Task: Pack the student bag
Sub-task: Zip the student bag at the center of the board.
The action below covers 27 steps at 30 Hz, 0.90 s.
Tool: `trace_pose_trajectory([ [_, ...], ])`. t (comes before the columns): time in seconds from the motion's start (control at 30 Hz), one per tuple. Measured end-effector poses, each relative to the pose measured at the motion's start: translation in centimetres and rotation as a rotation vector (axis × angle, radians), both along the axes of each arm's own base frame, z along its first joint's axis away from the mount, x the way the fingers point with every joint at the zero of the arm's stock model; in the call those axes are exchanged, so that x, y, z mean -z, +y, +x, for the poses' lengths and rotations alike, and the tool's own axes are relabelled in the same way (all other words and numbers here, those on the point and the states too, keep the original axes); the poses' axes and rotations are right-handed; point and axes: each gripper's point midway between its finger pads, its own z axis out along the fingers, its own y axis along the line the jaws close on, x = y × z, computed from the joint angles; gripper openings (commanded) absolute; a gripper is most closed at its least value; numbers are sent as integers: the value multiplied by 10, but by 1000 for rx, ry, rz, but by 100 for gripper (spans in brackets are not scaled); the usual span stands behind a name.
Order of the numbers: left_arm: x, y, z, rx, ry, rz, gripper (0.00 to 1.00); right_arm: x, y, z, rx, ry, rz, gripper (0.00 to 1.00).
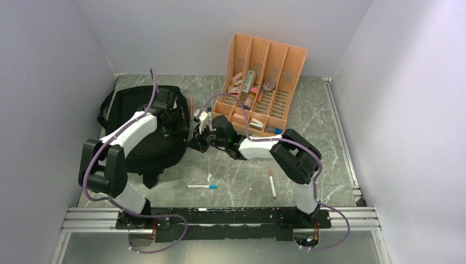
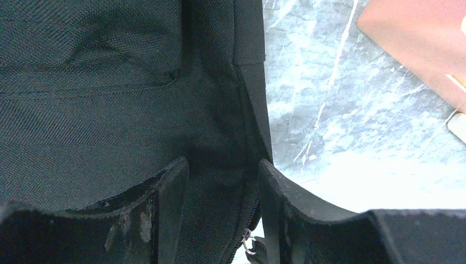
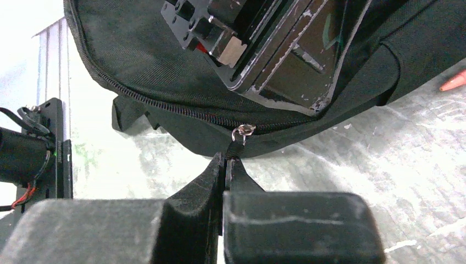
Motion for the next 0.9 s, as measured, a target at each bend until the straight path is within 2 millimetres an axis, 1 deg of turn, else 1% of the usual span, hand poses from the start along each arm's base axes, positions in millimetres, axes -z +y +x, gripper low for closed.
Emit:
trace_pose_trajectory([
  [0.1,2,-1,0,4,3,1,54,2,-1,0,0,-6,-7,0],
  [0.27,-1,-2,1,4,-10,-1,54,1,-1,1,-3,-14,-6,0],
  [0.37,-12,-4,4,4,-46,-14,54,1,-1,1,-3,-14,-6,0],
  [0.47,-29,-8,10,1,-110,-39,55,1,-1,1,-3,-14,-6,0],
  [0.53,-37,-9,13,-3,-140,-52,55,1,-1,1,-3,-14,-6,0],
  [0.6,-39,-10,16,-4,-155,-57,54,1,-1,1,-3,-14,-6,0],
  [0.7,-35,-11,18,-3,-147,-55,54,2,-1,0,-4,-13,-7,0],
  [0.9,1,-16,13,24,-46,-17,51,2,-1,0,-4,-13,-7,0],
])
